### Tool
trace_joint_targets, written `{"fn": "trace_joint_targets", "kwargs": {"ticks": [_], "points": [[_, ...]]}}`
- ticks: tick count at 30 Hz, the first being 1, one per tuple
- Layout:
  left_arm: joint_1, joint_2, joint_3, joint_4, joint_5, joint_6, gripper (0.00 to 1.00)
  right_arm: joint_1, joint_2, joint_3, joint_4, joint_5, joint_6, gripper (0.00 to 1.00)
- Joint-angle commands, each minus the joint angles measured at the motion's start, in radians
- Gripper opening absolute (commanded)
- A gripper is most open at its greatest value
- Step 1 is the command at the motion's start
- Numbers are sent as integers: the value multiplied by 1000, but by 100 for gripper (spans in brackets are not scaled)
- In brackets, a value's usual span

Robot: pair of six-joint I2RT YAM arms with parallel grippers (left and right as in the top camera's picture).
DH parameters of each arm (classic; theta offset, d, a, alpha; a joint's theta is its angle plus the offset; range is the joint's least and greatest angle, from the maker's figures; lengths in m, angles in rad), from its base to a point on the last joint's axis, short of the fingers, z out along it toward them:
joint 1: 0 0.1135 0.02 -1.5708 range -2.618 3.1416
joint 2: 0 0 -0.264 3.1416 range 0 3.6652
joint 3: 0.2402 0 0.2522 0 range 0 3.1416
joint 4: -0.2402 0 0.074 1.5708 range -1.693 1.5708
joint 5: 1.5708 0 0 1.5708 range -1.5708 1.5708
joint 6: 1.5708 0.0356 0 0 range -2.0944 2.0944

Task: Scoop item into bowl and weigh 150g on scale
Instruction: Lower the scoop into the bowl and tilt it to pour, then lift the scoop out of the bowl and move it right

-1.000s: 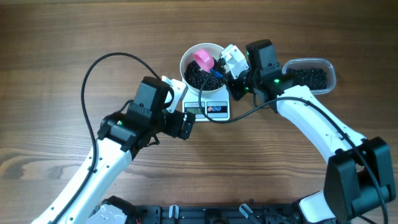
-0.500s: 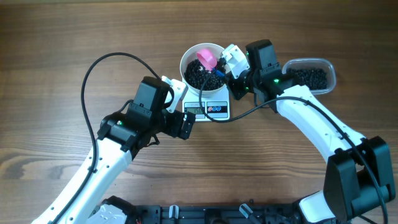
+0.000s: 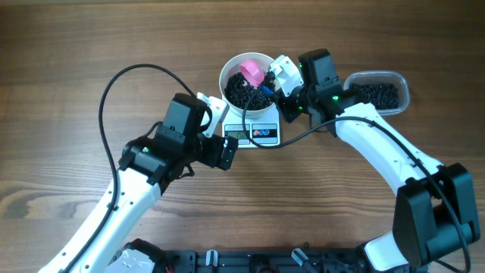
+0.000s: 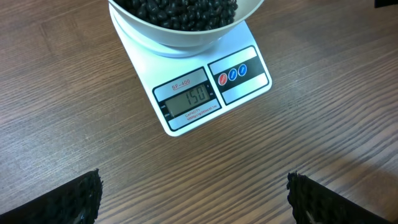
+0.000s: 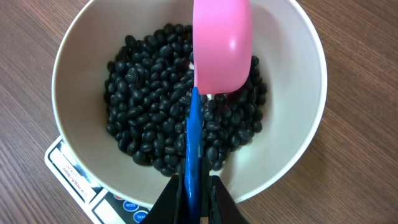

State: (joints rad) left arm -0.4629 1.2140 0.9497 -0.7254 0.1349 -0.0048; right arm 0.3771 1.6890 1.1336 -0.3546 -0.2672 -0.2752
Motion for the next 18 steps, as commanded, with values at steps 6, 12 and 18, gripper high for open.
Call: {"fn": "trace_joint_targets", "kwargs": {"ticks": [6, 12, 18], "points": [[-5, 4, 18, 3, -5, -3, 100, 2, 14, 1, 3, 2, -10, 4], [-5, 4, 18, 3, -5, -3, 100, 2, -32, 1, 3, 2, -10, 4], [-5, 4, 18, 3, -5, -3, 100, 2, -92, 1, 3, 2, -9, 4]]}}
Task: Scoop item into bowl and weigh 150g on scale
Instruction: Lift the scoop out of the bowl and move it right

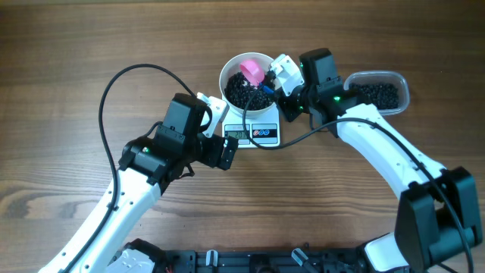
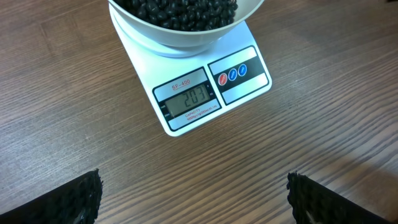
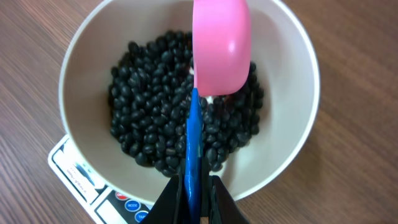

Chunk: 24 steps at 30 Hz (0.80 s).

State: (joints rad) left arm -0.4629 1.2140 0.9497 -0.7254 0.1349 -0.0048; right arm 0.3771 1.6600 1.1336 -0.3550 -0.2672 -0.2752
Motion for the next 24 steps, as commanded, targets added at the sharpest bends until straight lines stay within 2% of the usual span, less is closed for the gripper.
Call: {"fn": "trace_joint_targets", "kwargs": {"ticks": [1, 16, 24], "points": [[-5, 4, 18, 3, -5, -3, 100, 2, -74, 1, 3, 2, -10, 4], [-5, 4, 18, 3, -5, -3, 100, 0, -262, 1, 3, 2, -8, 4], [-5, 4, 18, 3, -5, -3, 100, 0, -281, 1, 6, 2, -9, 4]]}}
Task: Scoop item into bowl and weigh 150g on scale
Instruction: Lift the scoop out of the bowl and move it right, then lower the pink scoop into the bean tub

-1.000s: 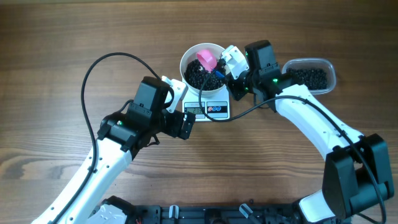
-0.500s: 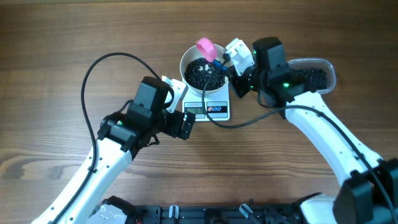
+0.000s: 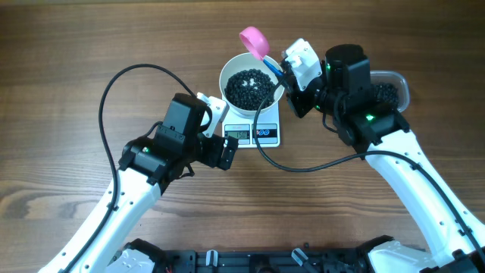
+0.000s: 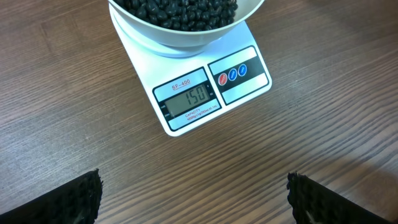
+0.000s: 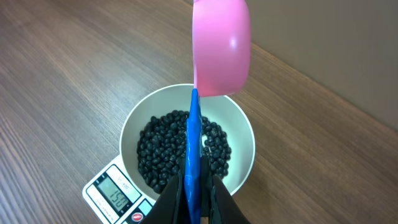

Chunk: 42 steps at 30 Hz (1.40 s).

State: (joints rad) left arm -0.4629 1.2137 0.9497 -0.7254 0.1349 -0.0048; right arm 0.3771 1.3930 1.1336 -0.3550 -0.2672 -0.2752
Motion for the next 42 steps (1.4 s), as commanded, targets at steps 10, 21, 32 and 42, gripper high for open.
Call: {"fn": "trace_joint_targets", "kwargs": {"ticks": [10, 21, 32, 42], "points": [[-5, 4, 18, 3, -5, -3, 100, 0, -14, 1, 47, 2, -4, 4], [-5, 4, 18, 3, -5, -3, 100, -169, -92, 1, 64, 6, 165, 4], [-5, 4, 18, 3, -5, -3, 100, -517, -248, 1, -221, 6, 226, 4], [-5, 4, 18, 3, -5, -3, 100, -625, -173, -13, -425, 29, 225, 4]]}}
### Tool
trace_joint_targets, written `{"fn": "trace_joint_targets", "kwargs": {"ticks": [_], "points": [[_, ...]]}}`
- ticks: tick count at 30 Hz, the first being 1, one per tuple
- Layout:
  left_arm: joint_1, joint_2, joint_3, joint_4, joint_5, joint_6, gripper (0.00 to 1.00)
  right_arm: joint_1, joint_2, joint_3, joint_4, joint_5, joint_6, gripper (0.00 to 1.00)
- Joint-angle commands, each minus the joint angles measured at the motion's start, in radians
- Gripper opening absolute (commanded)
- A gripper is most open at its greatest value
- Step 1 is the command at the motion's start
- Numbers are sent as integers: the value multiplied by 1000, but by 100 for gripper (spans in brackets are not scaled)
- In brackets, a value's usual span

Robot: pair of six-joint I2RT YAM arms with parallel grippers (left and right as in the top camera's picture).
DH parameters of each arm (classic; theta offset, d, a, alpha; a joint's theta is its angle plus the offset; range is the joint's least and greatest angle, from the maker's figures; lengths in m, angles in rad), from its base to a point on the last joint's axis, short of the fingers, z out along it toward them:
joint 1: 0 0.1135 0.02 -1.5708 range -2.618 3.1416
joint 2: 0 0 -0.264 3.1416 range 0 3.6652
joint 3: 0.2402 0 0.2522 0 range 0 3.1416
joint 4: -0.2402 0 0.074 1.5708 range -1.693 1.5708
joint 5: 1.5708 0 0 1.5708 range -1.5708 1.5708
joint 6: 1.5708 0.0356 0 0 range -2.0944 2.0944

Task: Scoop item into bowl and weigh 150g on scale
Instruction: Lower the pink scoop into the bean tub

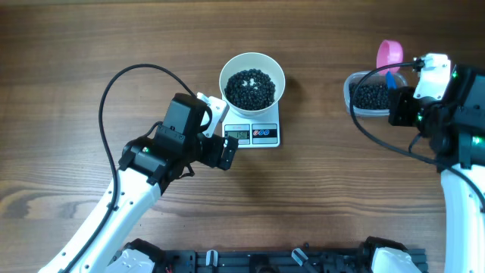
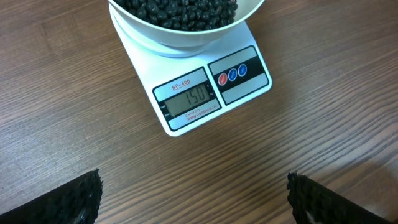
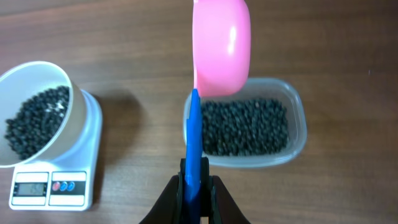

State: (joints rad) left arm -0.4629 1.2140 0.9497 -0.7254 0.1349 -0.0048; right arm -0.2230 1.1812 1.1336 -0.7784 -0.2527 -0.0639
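Note:
A white bowl [image 1: 252, 79] of black beans rests on a white scale [image 1: 252, 134] whose display [image 2: 188, 102] reads 150. My right gripper [image 3: 196, 183] is shut on the blue handle of a scoop with a pink bowl [image 3: 221, 45], held over a clear tub [image 3: 245, 126] of black beans at the right; in the overhead view the scoop [image 1: 389, 54] hangs by the tub's [image 1: 367, 95] far edge. My left gripper [image 2: 193, 196] stands open over bare wood just in front of the scale, holding nothing.
A black cable [image 1: 121, 98] loops over the table at the left. The wooden table's near edge [image 1: 242, 254] carries a dark rail with the arm bases.
My right gripper has moved with the scoop from above the far rim of the bowl to the right, over the tub of beans. The display still reads 150. My left arm has stayed put.
The scoop was down in the bowl's beans with the display at 150, then 203 a moment later. Then the scoop was raised clear above the bowl and the display read 150 again. Now the scoop is over the tub at the right.

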Motion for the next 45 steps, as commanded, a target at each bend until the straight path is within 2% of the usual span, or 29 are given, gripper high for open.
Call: {"fn": "trace_joint_targets", "kwargs": {"ticks": [1, 16, 18, 23, 26, 30, 33, 35, 39, 45], "points": [[-5, 4, 18, 3, -5, -3, 100, -33, 50, -16, -2, 14, 15, 5], [-5, 4, 18, 3, -5, -3, 100, -55, 218, -16, -53, -61, 41, 5], [-5, 4, 18, 3, -5, -3, 100, -55, 228, -16, -54, -61, 41, 11], [-5, 4, 18, 3, -5, -3, 100, -55, 229, -16, -71, -61, 41, 14], [-5, 4, 18, 3, -5, -3, 100, -55, 229, -16, -90, -61, 41, 21], [-5, 4, 18, 3, -5, -3, 100, -55, 229, -16, -98, -62, 42, 42], [-5, 4, 18, 3, -5, -3, 100, -55, 229, -16, -98, -62, 42, 73], [-5, 4, 18, 3, -5, -3, 100, -55, 229, -16, -98, -62, 57, 87], [-5, 4, 18, 3, -5, -3, 100, -55, 229, -16, -97, -62, 67, 100], [-5, 4, 18, 3, -5, -3, 100, -55, 229, -16, -93, -62, 68, 100]]}}
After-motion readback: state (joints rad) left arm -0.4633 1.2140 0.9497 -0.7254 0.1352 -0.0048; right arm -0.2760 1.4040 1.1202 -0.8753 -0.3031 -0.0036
